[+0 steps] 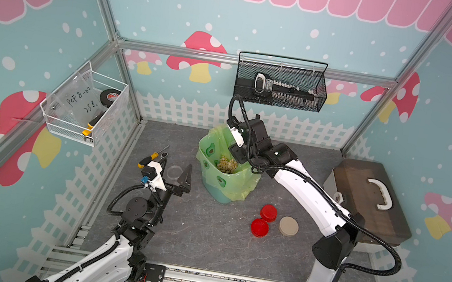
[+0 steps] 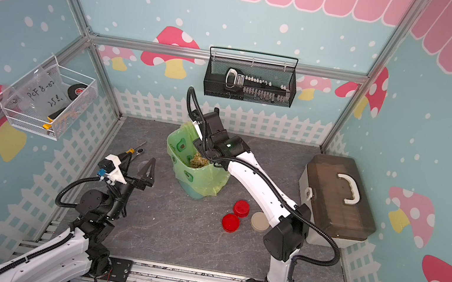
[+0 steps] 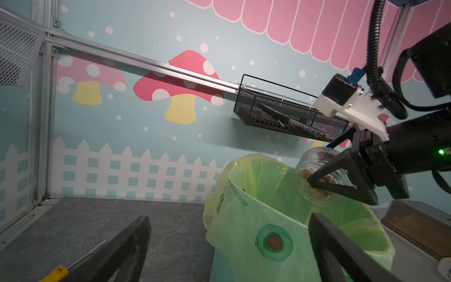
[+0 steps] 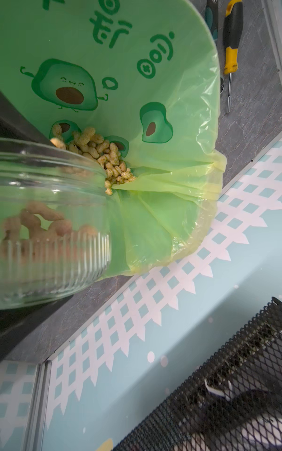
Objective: Empty moldy peanuts from jars
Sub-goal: Pour the moldy peanuts from the jar into the trash bin.
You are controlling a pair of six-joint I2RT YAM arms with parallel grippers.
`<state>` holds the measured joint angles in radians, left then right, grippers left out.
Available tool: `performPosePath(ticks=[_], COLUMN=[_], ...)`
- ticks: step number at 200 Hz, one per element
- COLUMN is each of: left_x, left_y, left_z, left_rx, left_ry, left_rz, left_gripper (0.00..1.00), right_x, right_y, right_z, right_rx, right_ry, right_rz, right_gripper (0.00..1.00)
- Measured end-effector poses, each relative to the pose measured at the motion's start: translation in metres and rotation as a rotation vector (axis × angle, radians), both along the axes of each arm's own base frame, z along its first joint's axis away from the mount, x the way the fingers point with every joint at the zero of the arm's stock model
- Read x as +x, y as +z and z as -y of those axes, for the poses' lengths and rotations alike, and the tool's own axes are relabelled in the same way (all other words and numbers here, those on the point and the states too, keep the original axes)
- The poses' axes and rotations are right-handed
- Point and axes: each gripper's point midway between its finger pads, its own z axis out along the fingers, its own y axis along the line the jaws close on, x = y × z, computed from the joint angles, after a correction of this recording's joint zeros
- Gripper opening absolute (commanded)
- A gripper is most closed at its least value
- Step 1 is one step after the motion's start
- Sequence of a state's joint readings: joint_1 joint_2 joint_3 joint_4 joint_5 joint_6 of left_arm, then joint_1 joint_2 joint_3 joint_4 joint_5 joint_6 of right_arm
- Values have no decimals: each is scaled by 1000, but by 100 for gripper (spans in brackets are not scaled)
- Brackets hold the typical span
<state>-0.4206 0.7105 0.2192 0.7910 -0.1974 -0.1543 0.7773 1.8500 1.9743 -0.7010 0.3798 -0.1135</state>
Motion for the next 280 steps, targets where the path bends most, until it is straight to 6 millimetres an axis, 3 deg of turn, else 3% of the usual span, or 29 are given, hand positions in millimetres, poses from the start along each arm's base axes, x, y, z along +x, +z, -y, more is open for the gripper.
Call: performPosePath(ticks=[48, 156, 239, 280], left_x=[3, 18, 25, 27], left_y=[-5, -31, -45, -49], left_z=[2, 20, 30, 36], left_rx=[7, 54, 94, 102], left_ry=[-3, -63, -101, -125], left_rz=[-13, -101, -144, -154], left_gripper=[99, 99, 99, 99], right_x=[-3, 0, 19, 17], right_y=[10, 2, -22, -31], right_z=[-2, -3, -7, -17], right_rx=[-49, -68, -133, -188], right_ry=[0, -10, -90, -79], right_rz=[51, 43, 56, 67], right_gripper=[52, 52, 49, 49])
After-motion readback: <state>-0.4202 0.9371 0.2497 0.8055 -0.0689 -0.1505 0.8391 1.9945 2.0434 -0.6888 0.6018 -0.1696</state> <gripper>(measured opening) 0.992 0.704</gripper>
